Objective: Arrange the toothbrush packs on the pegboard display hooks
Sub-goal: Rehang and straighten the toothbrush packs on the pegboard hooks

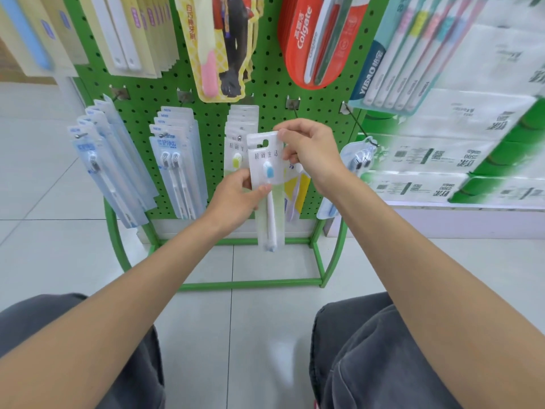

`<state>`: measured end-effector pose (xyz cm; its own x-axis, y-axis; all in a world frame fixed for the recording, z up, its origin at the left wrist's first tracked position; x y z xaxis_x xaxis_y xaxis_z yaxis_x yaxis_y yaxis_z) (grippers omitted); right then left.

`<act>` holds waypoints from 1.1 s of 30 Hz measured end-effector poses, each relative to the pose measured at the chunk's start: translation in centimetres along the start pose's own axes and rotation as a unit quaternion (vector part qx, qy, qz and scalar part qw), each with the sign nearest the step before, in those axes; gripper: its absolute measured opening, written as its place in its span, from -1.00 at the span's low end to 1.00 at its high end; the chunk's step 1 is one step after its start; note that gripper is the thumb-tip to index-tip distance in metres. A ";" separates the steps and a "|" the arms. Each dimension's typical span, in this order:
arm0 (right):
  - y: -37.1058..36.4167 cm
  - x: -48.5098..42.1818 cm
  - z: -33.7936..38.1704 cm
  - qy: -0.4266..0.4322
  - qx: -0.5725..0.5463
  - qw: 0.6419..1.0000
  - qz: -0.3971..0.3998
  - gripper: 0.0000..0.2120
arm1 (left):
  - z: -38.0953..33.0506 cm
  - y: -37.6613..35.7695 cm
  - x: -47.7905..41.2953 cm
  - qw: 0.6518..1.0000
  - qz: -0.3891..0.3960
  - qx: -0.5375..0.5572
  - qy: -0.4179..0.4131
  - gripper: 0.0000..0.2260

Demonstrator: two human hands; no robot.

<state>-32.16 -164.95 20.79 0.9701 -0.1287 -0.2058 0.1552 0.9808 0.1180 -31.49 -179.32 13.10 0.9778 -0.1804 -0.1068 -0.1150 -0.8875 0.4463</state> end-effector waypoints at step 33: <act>-1.4 7.4 -11.2 -0.273 0.106 0.890 0.351 -0.76 | -2.0 2.5 1.2 0.991 -0.101 0.078 -0.036 -0.84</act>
<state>-27.27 -165.62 8.23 0.7796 0.3951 0.4860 -0.5484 0.8055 0.2248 -30.30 -180.89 15.85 0.9692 -0.0176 -0.2457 0.0504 -0.9621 0.2679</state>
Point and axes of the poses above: each hand's wrist, its own x-axis away from the middle knuckle, its own y-axis out of the back of the hand, z = x × y, the point moved 9 cm from there along -x, towards the middle knuckle, and after that the axes turned 3 degrees about -x, right-handed, at the moved point
